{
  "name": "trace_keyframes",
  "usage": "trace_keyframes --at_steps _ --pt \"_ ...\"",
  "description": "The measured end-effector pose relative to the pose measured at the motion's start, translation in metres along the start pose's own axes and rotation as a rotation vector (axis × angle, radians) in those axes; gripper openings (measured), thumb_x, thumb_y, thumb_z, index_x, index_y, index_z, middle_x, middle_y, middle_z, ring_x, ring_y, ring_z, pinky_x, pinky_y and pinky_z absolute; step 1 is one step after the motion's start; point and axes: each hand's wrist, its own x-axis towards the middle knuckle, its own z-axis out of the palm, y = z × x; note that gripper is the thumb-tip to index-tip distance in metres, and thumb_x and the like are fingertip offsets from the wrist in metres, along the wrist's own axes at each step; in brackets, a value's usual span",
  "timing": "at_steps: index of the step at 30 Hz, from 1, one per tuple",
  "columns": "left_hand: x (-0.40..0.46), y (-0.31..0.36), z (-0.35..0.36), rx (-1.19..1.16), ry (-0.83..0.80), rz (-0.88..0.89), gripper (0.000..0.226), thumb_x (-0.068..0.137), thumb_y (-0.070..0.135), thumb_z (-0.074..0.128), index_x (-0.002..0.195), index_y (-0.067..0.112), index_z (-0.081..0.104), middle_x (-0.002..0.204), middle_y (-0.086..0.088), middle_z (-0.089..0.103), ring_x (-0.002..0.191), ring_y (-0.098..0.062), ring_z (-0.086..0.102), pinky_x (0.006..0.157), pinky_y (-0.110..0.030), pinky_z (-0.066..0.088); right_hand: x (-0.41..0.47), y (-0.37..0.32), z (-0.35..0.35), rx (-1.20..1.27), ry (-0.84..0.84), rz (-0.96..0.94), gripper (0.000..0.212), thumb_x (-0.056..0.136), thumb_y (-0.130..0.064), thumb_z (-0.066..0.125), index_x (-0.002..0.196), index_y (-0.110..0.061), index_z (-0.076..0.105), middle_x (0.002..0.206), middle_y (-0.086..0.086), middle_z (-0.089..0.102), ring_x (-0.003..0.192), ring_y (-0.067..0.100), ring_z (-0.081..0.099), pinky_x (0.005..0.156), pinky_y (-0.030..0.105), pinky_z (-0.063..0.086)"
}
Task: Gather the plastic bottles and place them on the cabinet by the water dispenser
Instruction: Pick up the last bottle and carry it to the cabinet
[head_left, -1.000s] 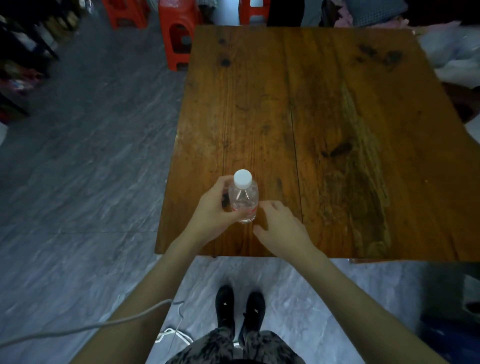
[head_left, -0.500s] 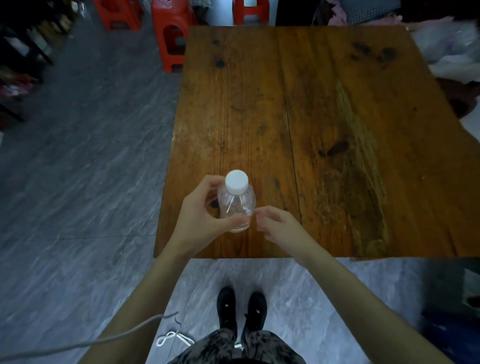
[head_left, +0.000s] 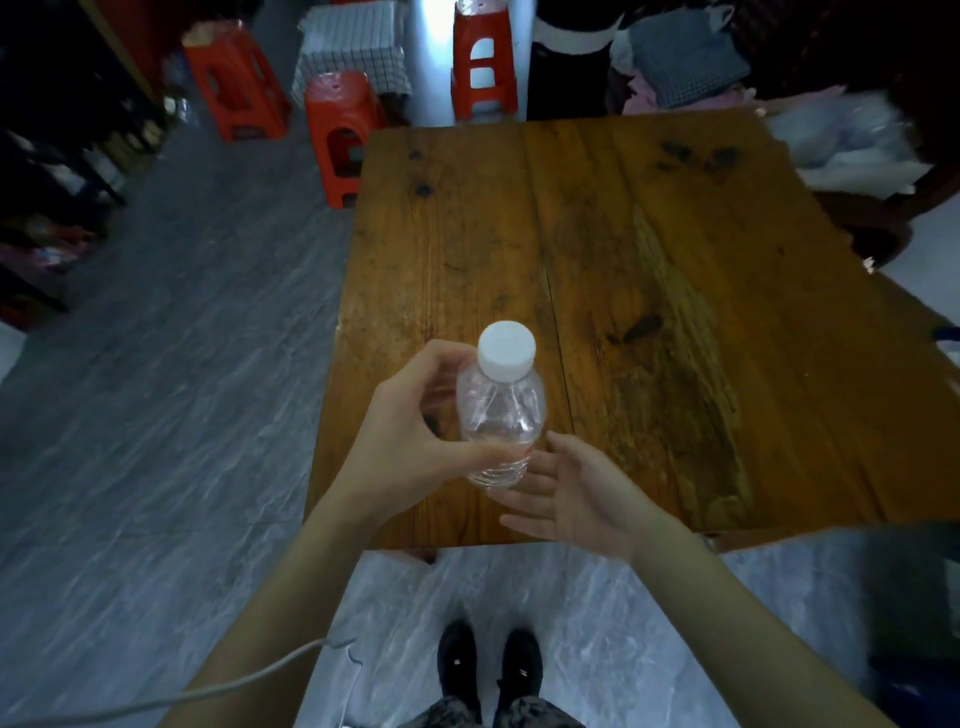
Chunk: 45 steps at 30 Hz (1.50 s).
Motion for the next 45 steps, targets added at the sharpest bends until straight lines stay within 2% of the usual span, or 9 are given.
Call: trace_keyframes --at_steps 9,16,21,24,29,33,37,40,45 --pt "0.024 0.039 0.053 -0.043 -0.178 0.131 0.063 0.058 0.028 0.095 0.111 0.035 0.061 0.108 0.008 0.070 0.100 -0.016 0.068 0.086 -0.038 0.056 -0.061 -0.003 -0.038 0.095 0.035 -0.151 0.058 0.101 -0.049 0.037 0.136 -0.006 0.055 0.130 0.016 0.065 0.122 0.031 0.062 0.104 0.043 0.045" --pt "0.038 0.054 0.102 0.022 -0.508 0.340 0.066 0.059 0.031 0.095 0.113 0.035 0.057 0.106 0.019 0.067 0.098 -0.014 0.066 0.081 -0.017 0.052 -0.113 0.035 -0.066 0.294 0.168 -0.329 0.055 0.100 -0.046 0.036 0.137 -0.008 0.053 0.132 0.016 0.064 0.127 0.034 0.057 0.113 0.044 0.038" --pt "0.033 0.063 0.139 -0.011 -0.802 0.522 0.065 0.062 0.037 0.094 0.116 0.028 0.059 0.106 0.015 0.068 0.098 -0.019 0.068 0.079 -0.028 0.058 -0.147 0.092 -0.065 0.509 0.334 -0.507 0.061 0.097 -0.049 0.045 0.140 -0.006 0.052 0.135 0.020 0.061 0.127 0.035 0.056 0.113 0.046 0.035" --pt "0.014 0.078 0.167 -0.039 -0.984 0.607 0.064 0.061 0.042 0.093 0.114 0.026 0.060 0.103 0.019 0.068 0.097 -0.013 0.067 0.078 -0.019 0.055 -0.168 0.131 -0.060 0.614 0.454 -0.574 0.066 0.096 -0.051 0.045 0.144 -0.006 0.047 0.135 0.019 0.060 0.125 0.035 0.056 0.105 0.043 0.044" --pt "-0.046 0.106 0.215 -0.115 -1.225 0.665 0.065 0.061 0.045 0.093 0.114 0.037 0.056 0.110 0.024 0.066 0.106 -0.007 0.065 0.087 -0.021 0.055 -0.216 0.211 -0.043 0.853 0.633 -0.738 0.053 0.084 -0.045 0.052 0.121 -0.008 0.062 0.107 0.014 0.070 0.107 0.035 0.064 0.095 0.041 0.048" --pt "-0.113 0.133 0.247 -0.163 -1.442 0.681 0.070 0.058 0.047 0.094 0.114 0.042 0.054 0.110 0.023 0.065 0.106 -0.004 0.064 0.088 -0.024 0.055 -0.256 0.290 -0.022 1.022 0.765 -0.883 0.049 0.089 -0.046 0.053 0.119 -0.009 0.062 0.114 0.015 0.068 0.108 0.035 0.066 0.098 0.042 0.048" --pt "-0.198 0.159 0.266 -0.224 -1.676 0.638 0.067 0.054 0.031 0.098 0.109 0.027 0.060 0.099 0.014 0.070 0.091 -0.003 0.068 0.076 -0.016 0.052 -0.284 0.371 0.012 1.170 0.896 -1.003 0.052 0.084 -0.046 0.058 0.119 -0.008 0.064 0.120 0.016 0.068 0.110 0.035 0.067 0.096 0.040 0.048" --pt "-0.270 0.169 0.271 -0.258 -1.817 0.631 0.071 0.051 0.041 0.095 0.110 0.025 0.060 0.103 0.005 0.072 0.096 -0.016 0.070 0.082 -0.030 0.057 -0.295 0.432 0.043 1.281 0.969 -1.085 0.051 0.092 -0.046 0.053 0.126 -0.009 0.059 0.130 0.016 0.064 0.117 0.034 0.062 0.088 0.036 0.052" --pt "-0.391 0.177 0.258 -0.288 -2.044 0.619 0.072 0.050 0.039 0.093 0.113 0.026 0.060 0.110 0.004 0.073 0.105 -0.016 0.071 0.092 -0.034 0.057 -0.310 0.534 0.099 1.478 1.097 -1.184 0.052 0.098 -0.043 0.044 0.134 -0.006 0.053 0.134 0.019 0.061 0.120 0.036 0.060 0.084 0.036 0.054"
